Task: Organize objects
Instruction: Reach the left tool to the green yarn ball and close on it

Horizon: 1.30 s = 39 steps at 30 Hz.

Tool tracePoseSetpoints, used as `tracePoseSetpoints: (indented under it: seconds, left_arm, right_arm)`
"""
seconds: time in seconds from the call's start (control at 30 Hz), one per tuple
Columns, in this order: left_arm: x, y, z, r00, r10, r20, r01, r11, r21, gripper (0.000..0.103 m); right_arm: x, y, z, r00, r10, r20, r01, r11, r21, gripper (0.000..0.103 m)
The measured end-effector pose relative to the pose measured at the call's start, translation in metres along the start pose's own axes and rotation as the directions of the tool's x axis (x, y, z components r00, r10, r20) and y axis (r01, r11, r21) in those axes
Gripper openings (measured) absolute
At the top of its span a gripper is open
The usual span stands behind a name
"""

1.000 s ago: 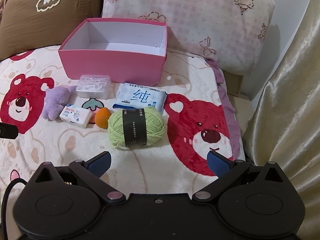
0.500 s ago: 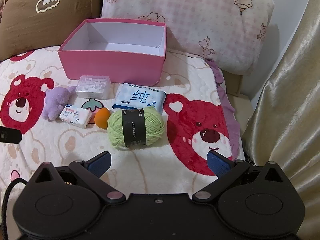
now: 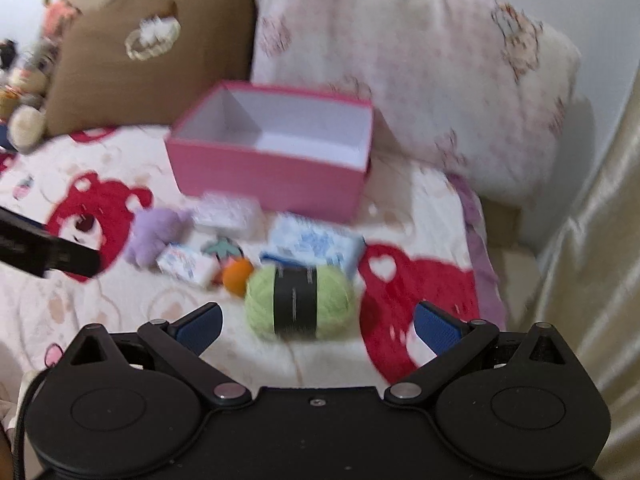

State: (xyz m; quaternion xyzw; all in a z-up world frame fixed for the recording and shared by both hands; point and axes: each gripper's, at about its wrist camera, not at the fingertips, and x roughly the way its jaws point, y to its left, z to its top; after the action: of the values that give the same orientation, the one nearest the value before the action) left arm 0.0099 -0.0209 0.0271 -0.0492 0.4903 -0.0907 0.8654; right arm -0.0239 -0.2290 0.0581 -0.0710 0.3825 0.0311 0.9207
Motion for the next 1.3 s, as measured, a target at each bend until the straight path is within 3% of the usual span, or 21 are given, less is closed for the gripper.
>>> tracePoseSetpoints:
  seconds: [0.13,0.3,0.47,0.6,0.73,0.93,1.07,1.2,1.3]
  left_arm:
    - [0.022,-0.019,0.01,0.999,-0.04,0.011,0.04,0.999,-0.017,0.1]
    - [0.056,-0.033,0.013,0.998,-0.056,0.032,0.057,0.998,-0.041,0.1]
    - [0.089,-0.034,0.009,0.987,-0.148,0.068,0.154,0.984,-0.092,0.1]
    - [0.118,-0.04,0.006,0.982,-0.18,0.056,0.184,0.98,-0.076,0.1]
    - [0.144,-0.046,0.006,0.985,-0.173,0.023,0.174,0.983,-0.053,0.1]
    - [0.171,-0.046,0.004,0.968,-0.249,-0.012,0.246,0.964,-0.099,0.098]
    - [0.178,-0.046,0.0,0.953,-0.303,0.016,0.303,0.946,-0.114,0.088]
    - [0.175,-0.048,-0.001,0.948,-0.312,0.059,0.315,0.946,-0.073,0.075]
    - [0.176,-0.045,-0.002,0.924,-0.377,0.06,0.381,0.919,-0.104,0.06]
  right_arm:
    - [0.011,-0.022,-0.004,0.992,0.054,0.114,-0.056,0.998,0.017,0.103]
    - [0.04,-0.045,-0.013,0.988,0.143,0.062,-0.146,0.989,0.037,0.103]
    - [0.062,-0.046,-0.03,0.964,0.26,0.063,-0.259,0.966,-0.015,0.103]
    - [0.082,-0.04,-0.036,0.965,0.249,0.084,-0.24,0.965,-0.11,0.103]
    - [0.104,-0.046,-0.041,0.958,0.27,0.1,-0.257,0.958,-0.125,0.103]
    - [0.135,-0.043,-0.054,0.954,0.288,0.079,-0.274,0.95,-0.151,0.103]
    - [0.142,-0.039,-0.057,0.949,0.303,0.089,-0.285,0.943,-0.172,0.103]
    - [0.15,-0.041,-0.056,0.944,0.317,0.093,-0.3,0.94,-0.163,0.103]
    - [0.165,-0.043,-0.057,0.953,0.294,0.067,-0.285,0.95,-0.128,0.099]
